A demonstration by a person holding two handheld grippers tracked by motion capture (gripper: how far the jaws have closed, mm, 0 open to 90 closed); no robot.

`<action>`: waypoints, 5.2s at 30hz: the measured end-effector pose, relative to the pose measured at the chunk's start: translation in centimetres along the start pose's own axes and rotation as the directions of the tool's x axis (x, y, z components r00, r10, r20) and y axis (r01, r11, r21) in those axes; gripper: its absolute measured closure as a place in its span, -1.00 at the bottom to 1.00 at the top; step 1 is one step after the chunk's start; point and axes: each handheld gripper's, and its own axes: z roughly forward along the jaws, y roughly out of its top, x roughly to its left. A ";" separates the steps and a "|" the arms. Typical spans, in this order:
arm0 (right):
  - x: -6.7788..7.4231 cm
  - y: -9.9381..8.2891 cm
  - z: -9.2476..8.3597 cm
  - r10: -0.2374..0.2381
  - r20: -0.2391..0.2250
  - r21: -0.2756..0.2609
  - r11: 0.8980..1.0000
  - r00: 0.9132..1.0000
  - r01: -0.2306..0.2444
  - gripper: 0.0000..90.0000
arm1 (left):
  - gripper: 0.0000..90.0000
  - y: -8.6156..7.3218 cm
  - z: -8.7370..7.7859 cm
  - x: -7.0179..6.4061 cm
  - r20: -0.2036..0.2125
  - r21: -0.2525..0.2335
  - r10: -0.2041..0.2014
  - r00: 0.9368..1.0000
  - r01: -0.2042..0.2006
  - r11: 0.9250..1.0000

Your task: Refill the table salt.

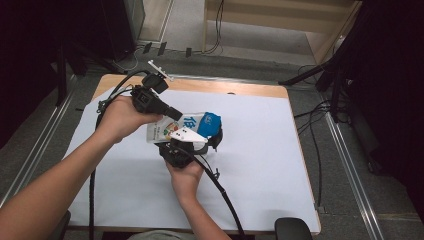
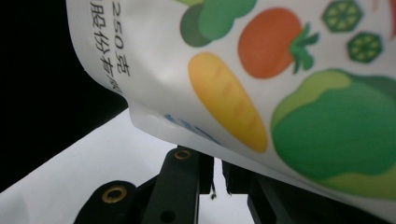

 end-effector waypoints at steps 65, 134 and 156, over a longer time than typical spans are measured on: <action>0.4 0.0 0.4 -0.014 -0.008 0.011 1.000 1.000 0.014 0.86 | 1.00 0.1 0.3 0.2 0.016 -0.009 -0.020 1.000 0.020 1.000; 0.9 0.1 0.7 -0.017 -0.019 0.010 1.000 1.000 0.017 0.84 | 1.00 0.1 0.4 0.1 0.011 -0.005 -0.019 1.000 0.019 1.000; 1.1 0.2 0.7 -0.019 -0.025 0.008 1.000 0.999 0.019 0.84 | 1.00 0.0 0.3 0.2 0.017 -0.002 -0.021 1.000 0.021 1.000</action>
